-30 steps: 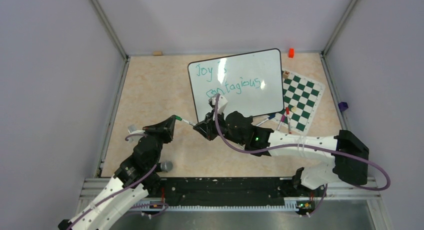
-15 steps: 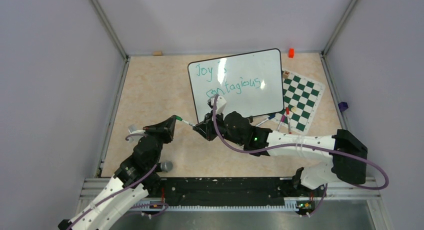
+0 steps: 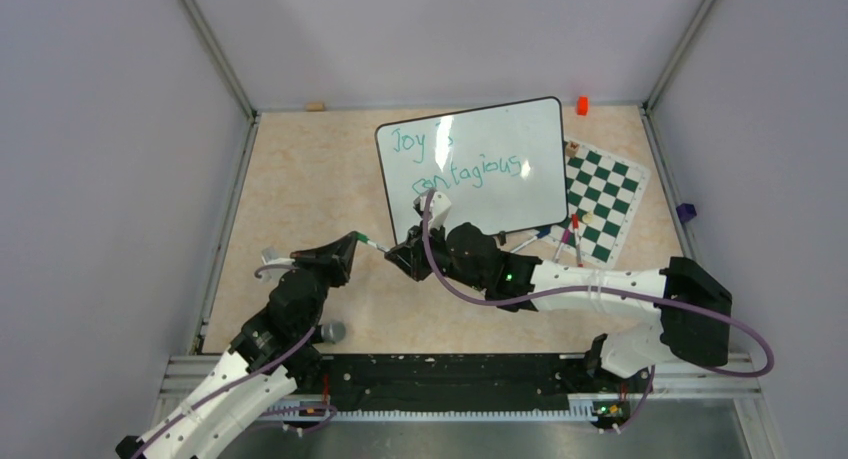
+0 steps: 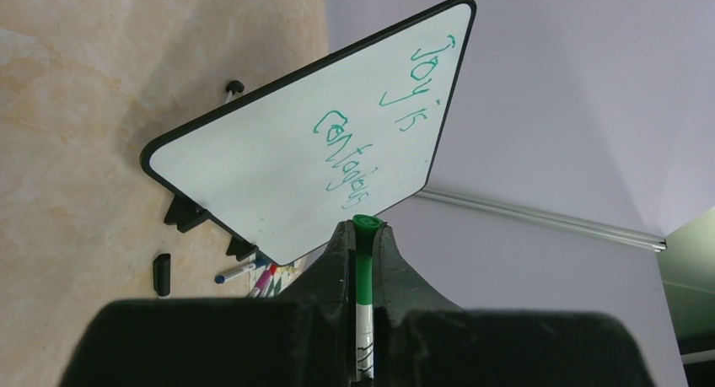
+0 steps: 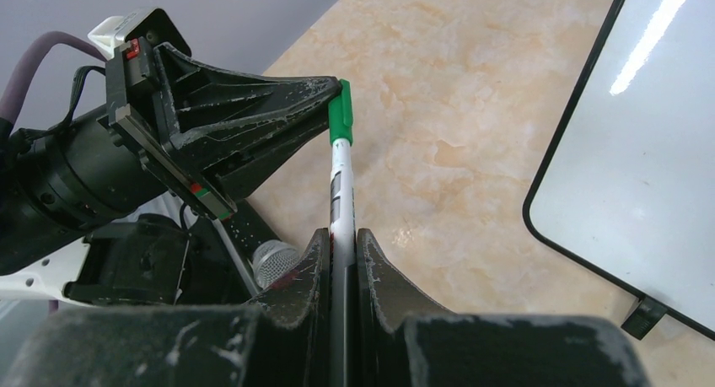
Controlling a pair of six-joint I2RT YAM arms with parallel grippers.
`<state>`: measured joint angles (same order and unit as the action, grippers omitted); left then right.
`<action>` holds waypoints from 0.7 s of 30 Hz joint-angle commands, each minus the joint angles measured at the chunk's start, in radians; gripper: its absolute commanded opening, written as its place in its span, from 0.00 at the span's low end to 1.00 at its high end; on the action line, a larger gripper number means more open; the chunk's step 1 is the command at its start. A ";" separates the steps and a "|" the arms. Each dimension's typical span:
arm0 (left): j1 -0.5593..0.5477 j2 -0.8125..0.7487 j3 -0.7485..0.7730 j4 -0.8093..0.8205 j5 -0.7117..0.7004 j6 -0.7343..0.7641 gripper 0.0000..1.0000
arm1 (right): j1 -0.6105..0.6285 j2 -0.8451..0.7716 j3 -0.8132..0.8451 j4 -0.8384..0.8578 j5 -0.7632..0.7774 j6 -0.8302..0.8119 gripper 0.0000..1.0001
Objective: Write a sentence on the whiteboard
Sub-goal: Insert the whiteboard marker without the cap into the pen cap.
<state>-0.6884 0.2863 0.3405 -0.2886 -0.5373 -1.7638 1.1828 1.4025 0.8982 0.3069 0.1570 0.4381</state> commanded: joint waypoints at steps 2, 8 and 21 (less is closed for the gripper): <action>-0.001 0.010 0.018 0.082 0.058 -0.031 0.00 | 0.016 0.009 0.053 0.034 0.001 -0.010 0.00; -0.001 0.082 0.002 0.196 0.236 -0.061 0.00 | 0.017 0.018 0.062 0.031 0.014 -0.018 0.00; -0.085 0.241 0.077 0.278 0.360 -0.036 0.00 | 0.016 0.071 0.098 0.021 0.062 -0.041 0.00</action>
<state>-0.6758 0.5056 0.3508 -0.1776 -0.3904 -1.8053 1.1820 1.4273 0.9070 0.2466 0.2508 0.4114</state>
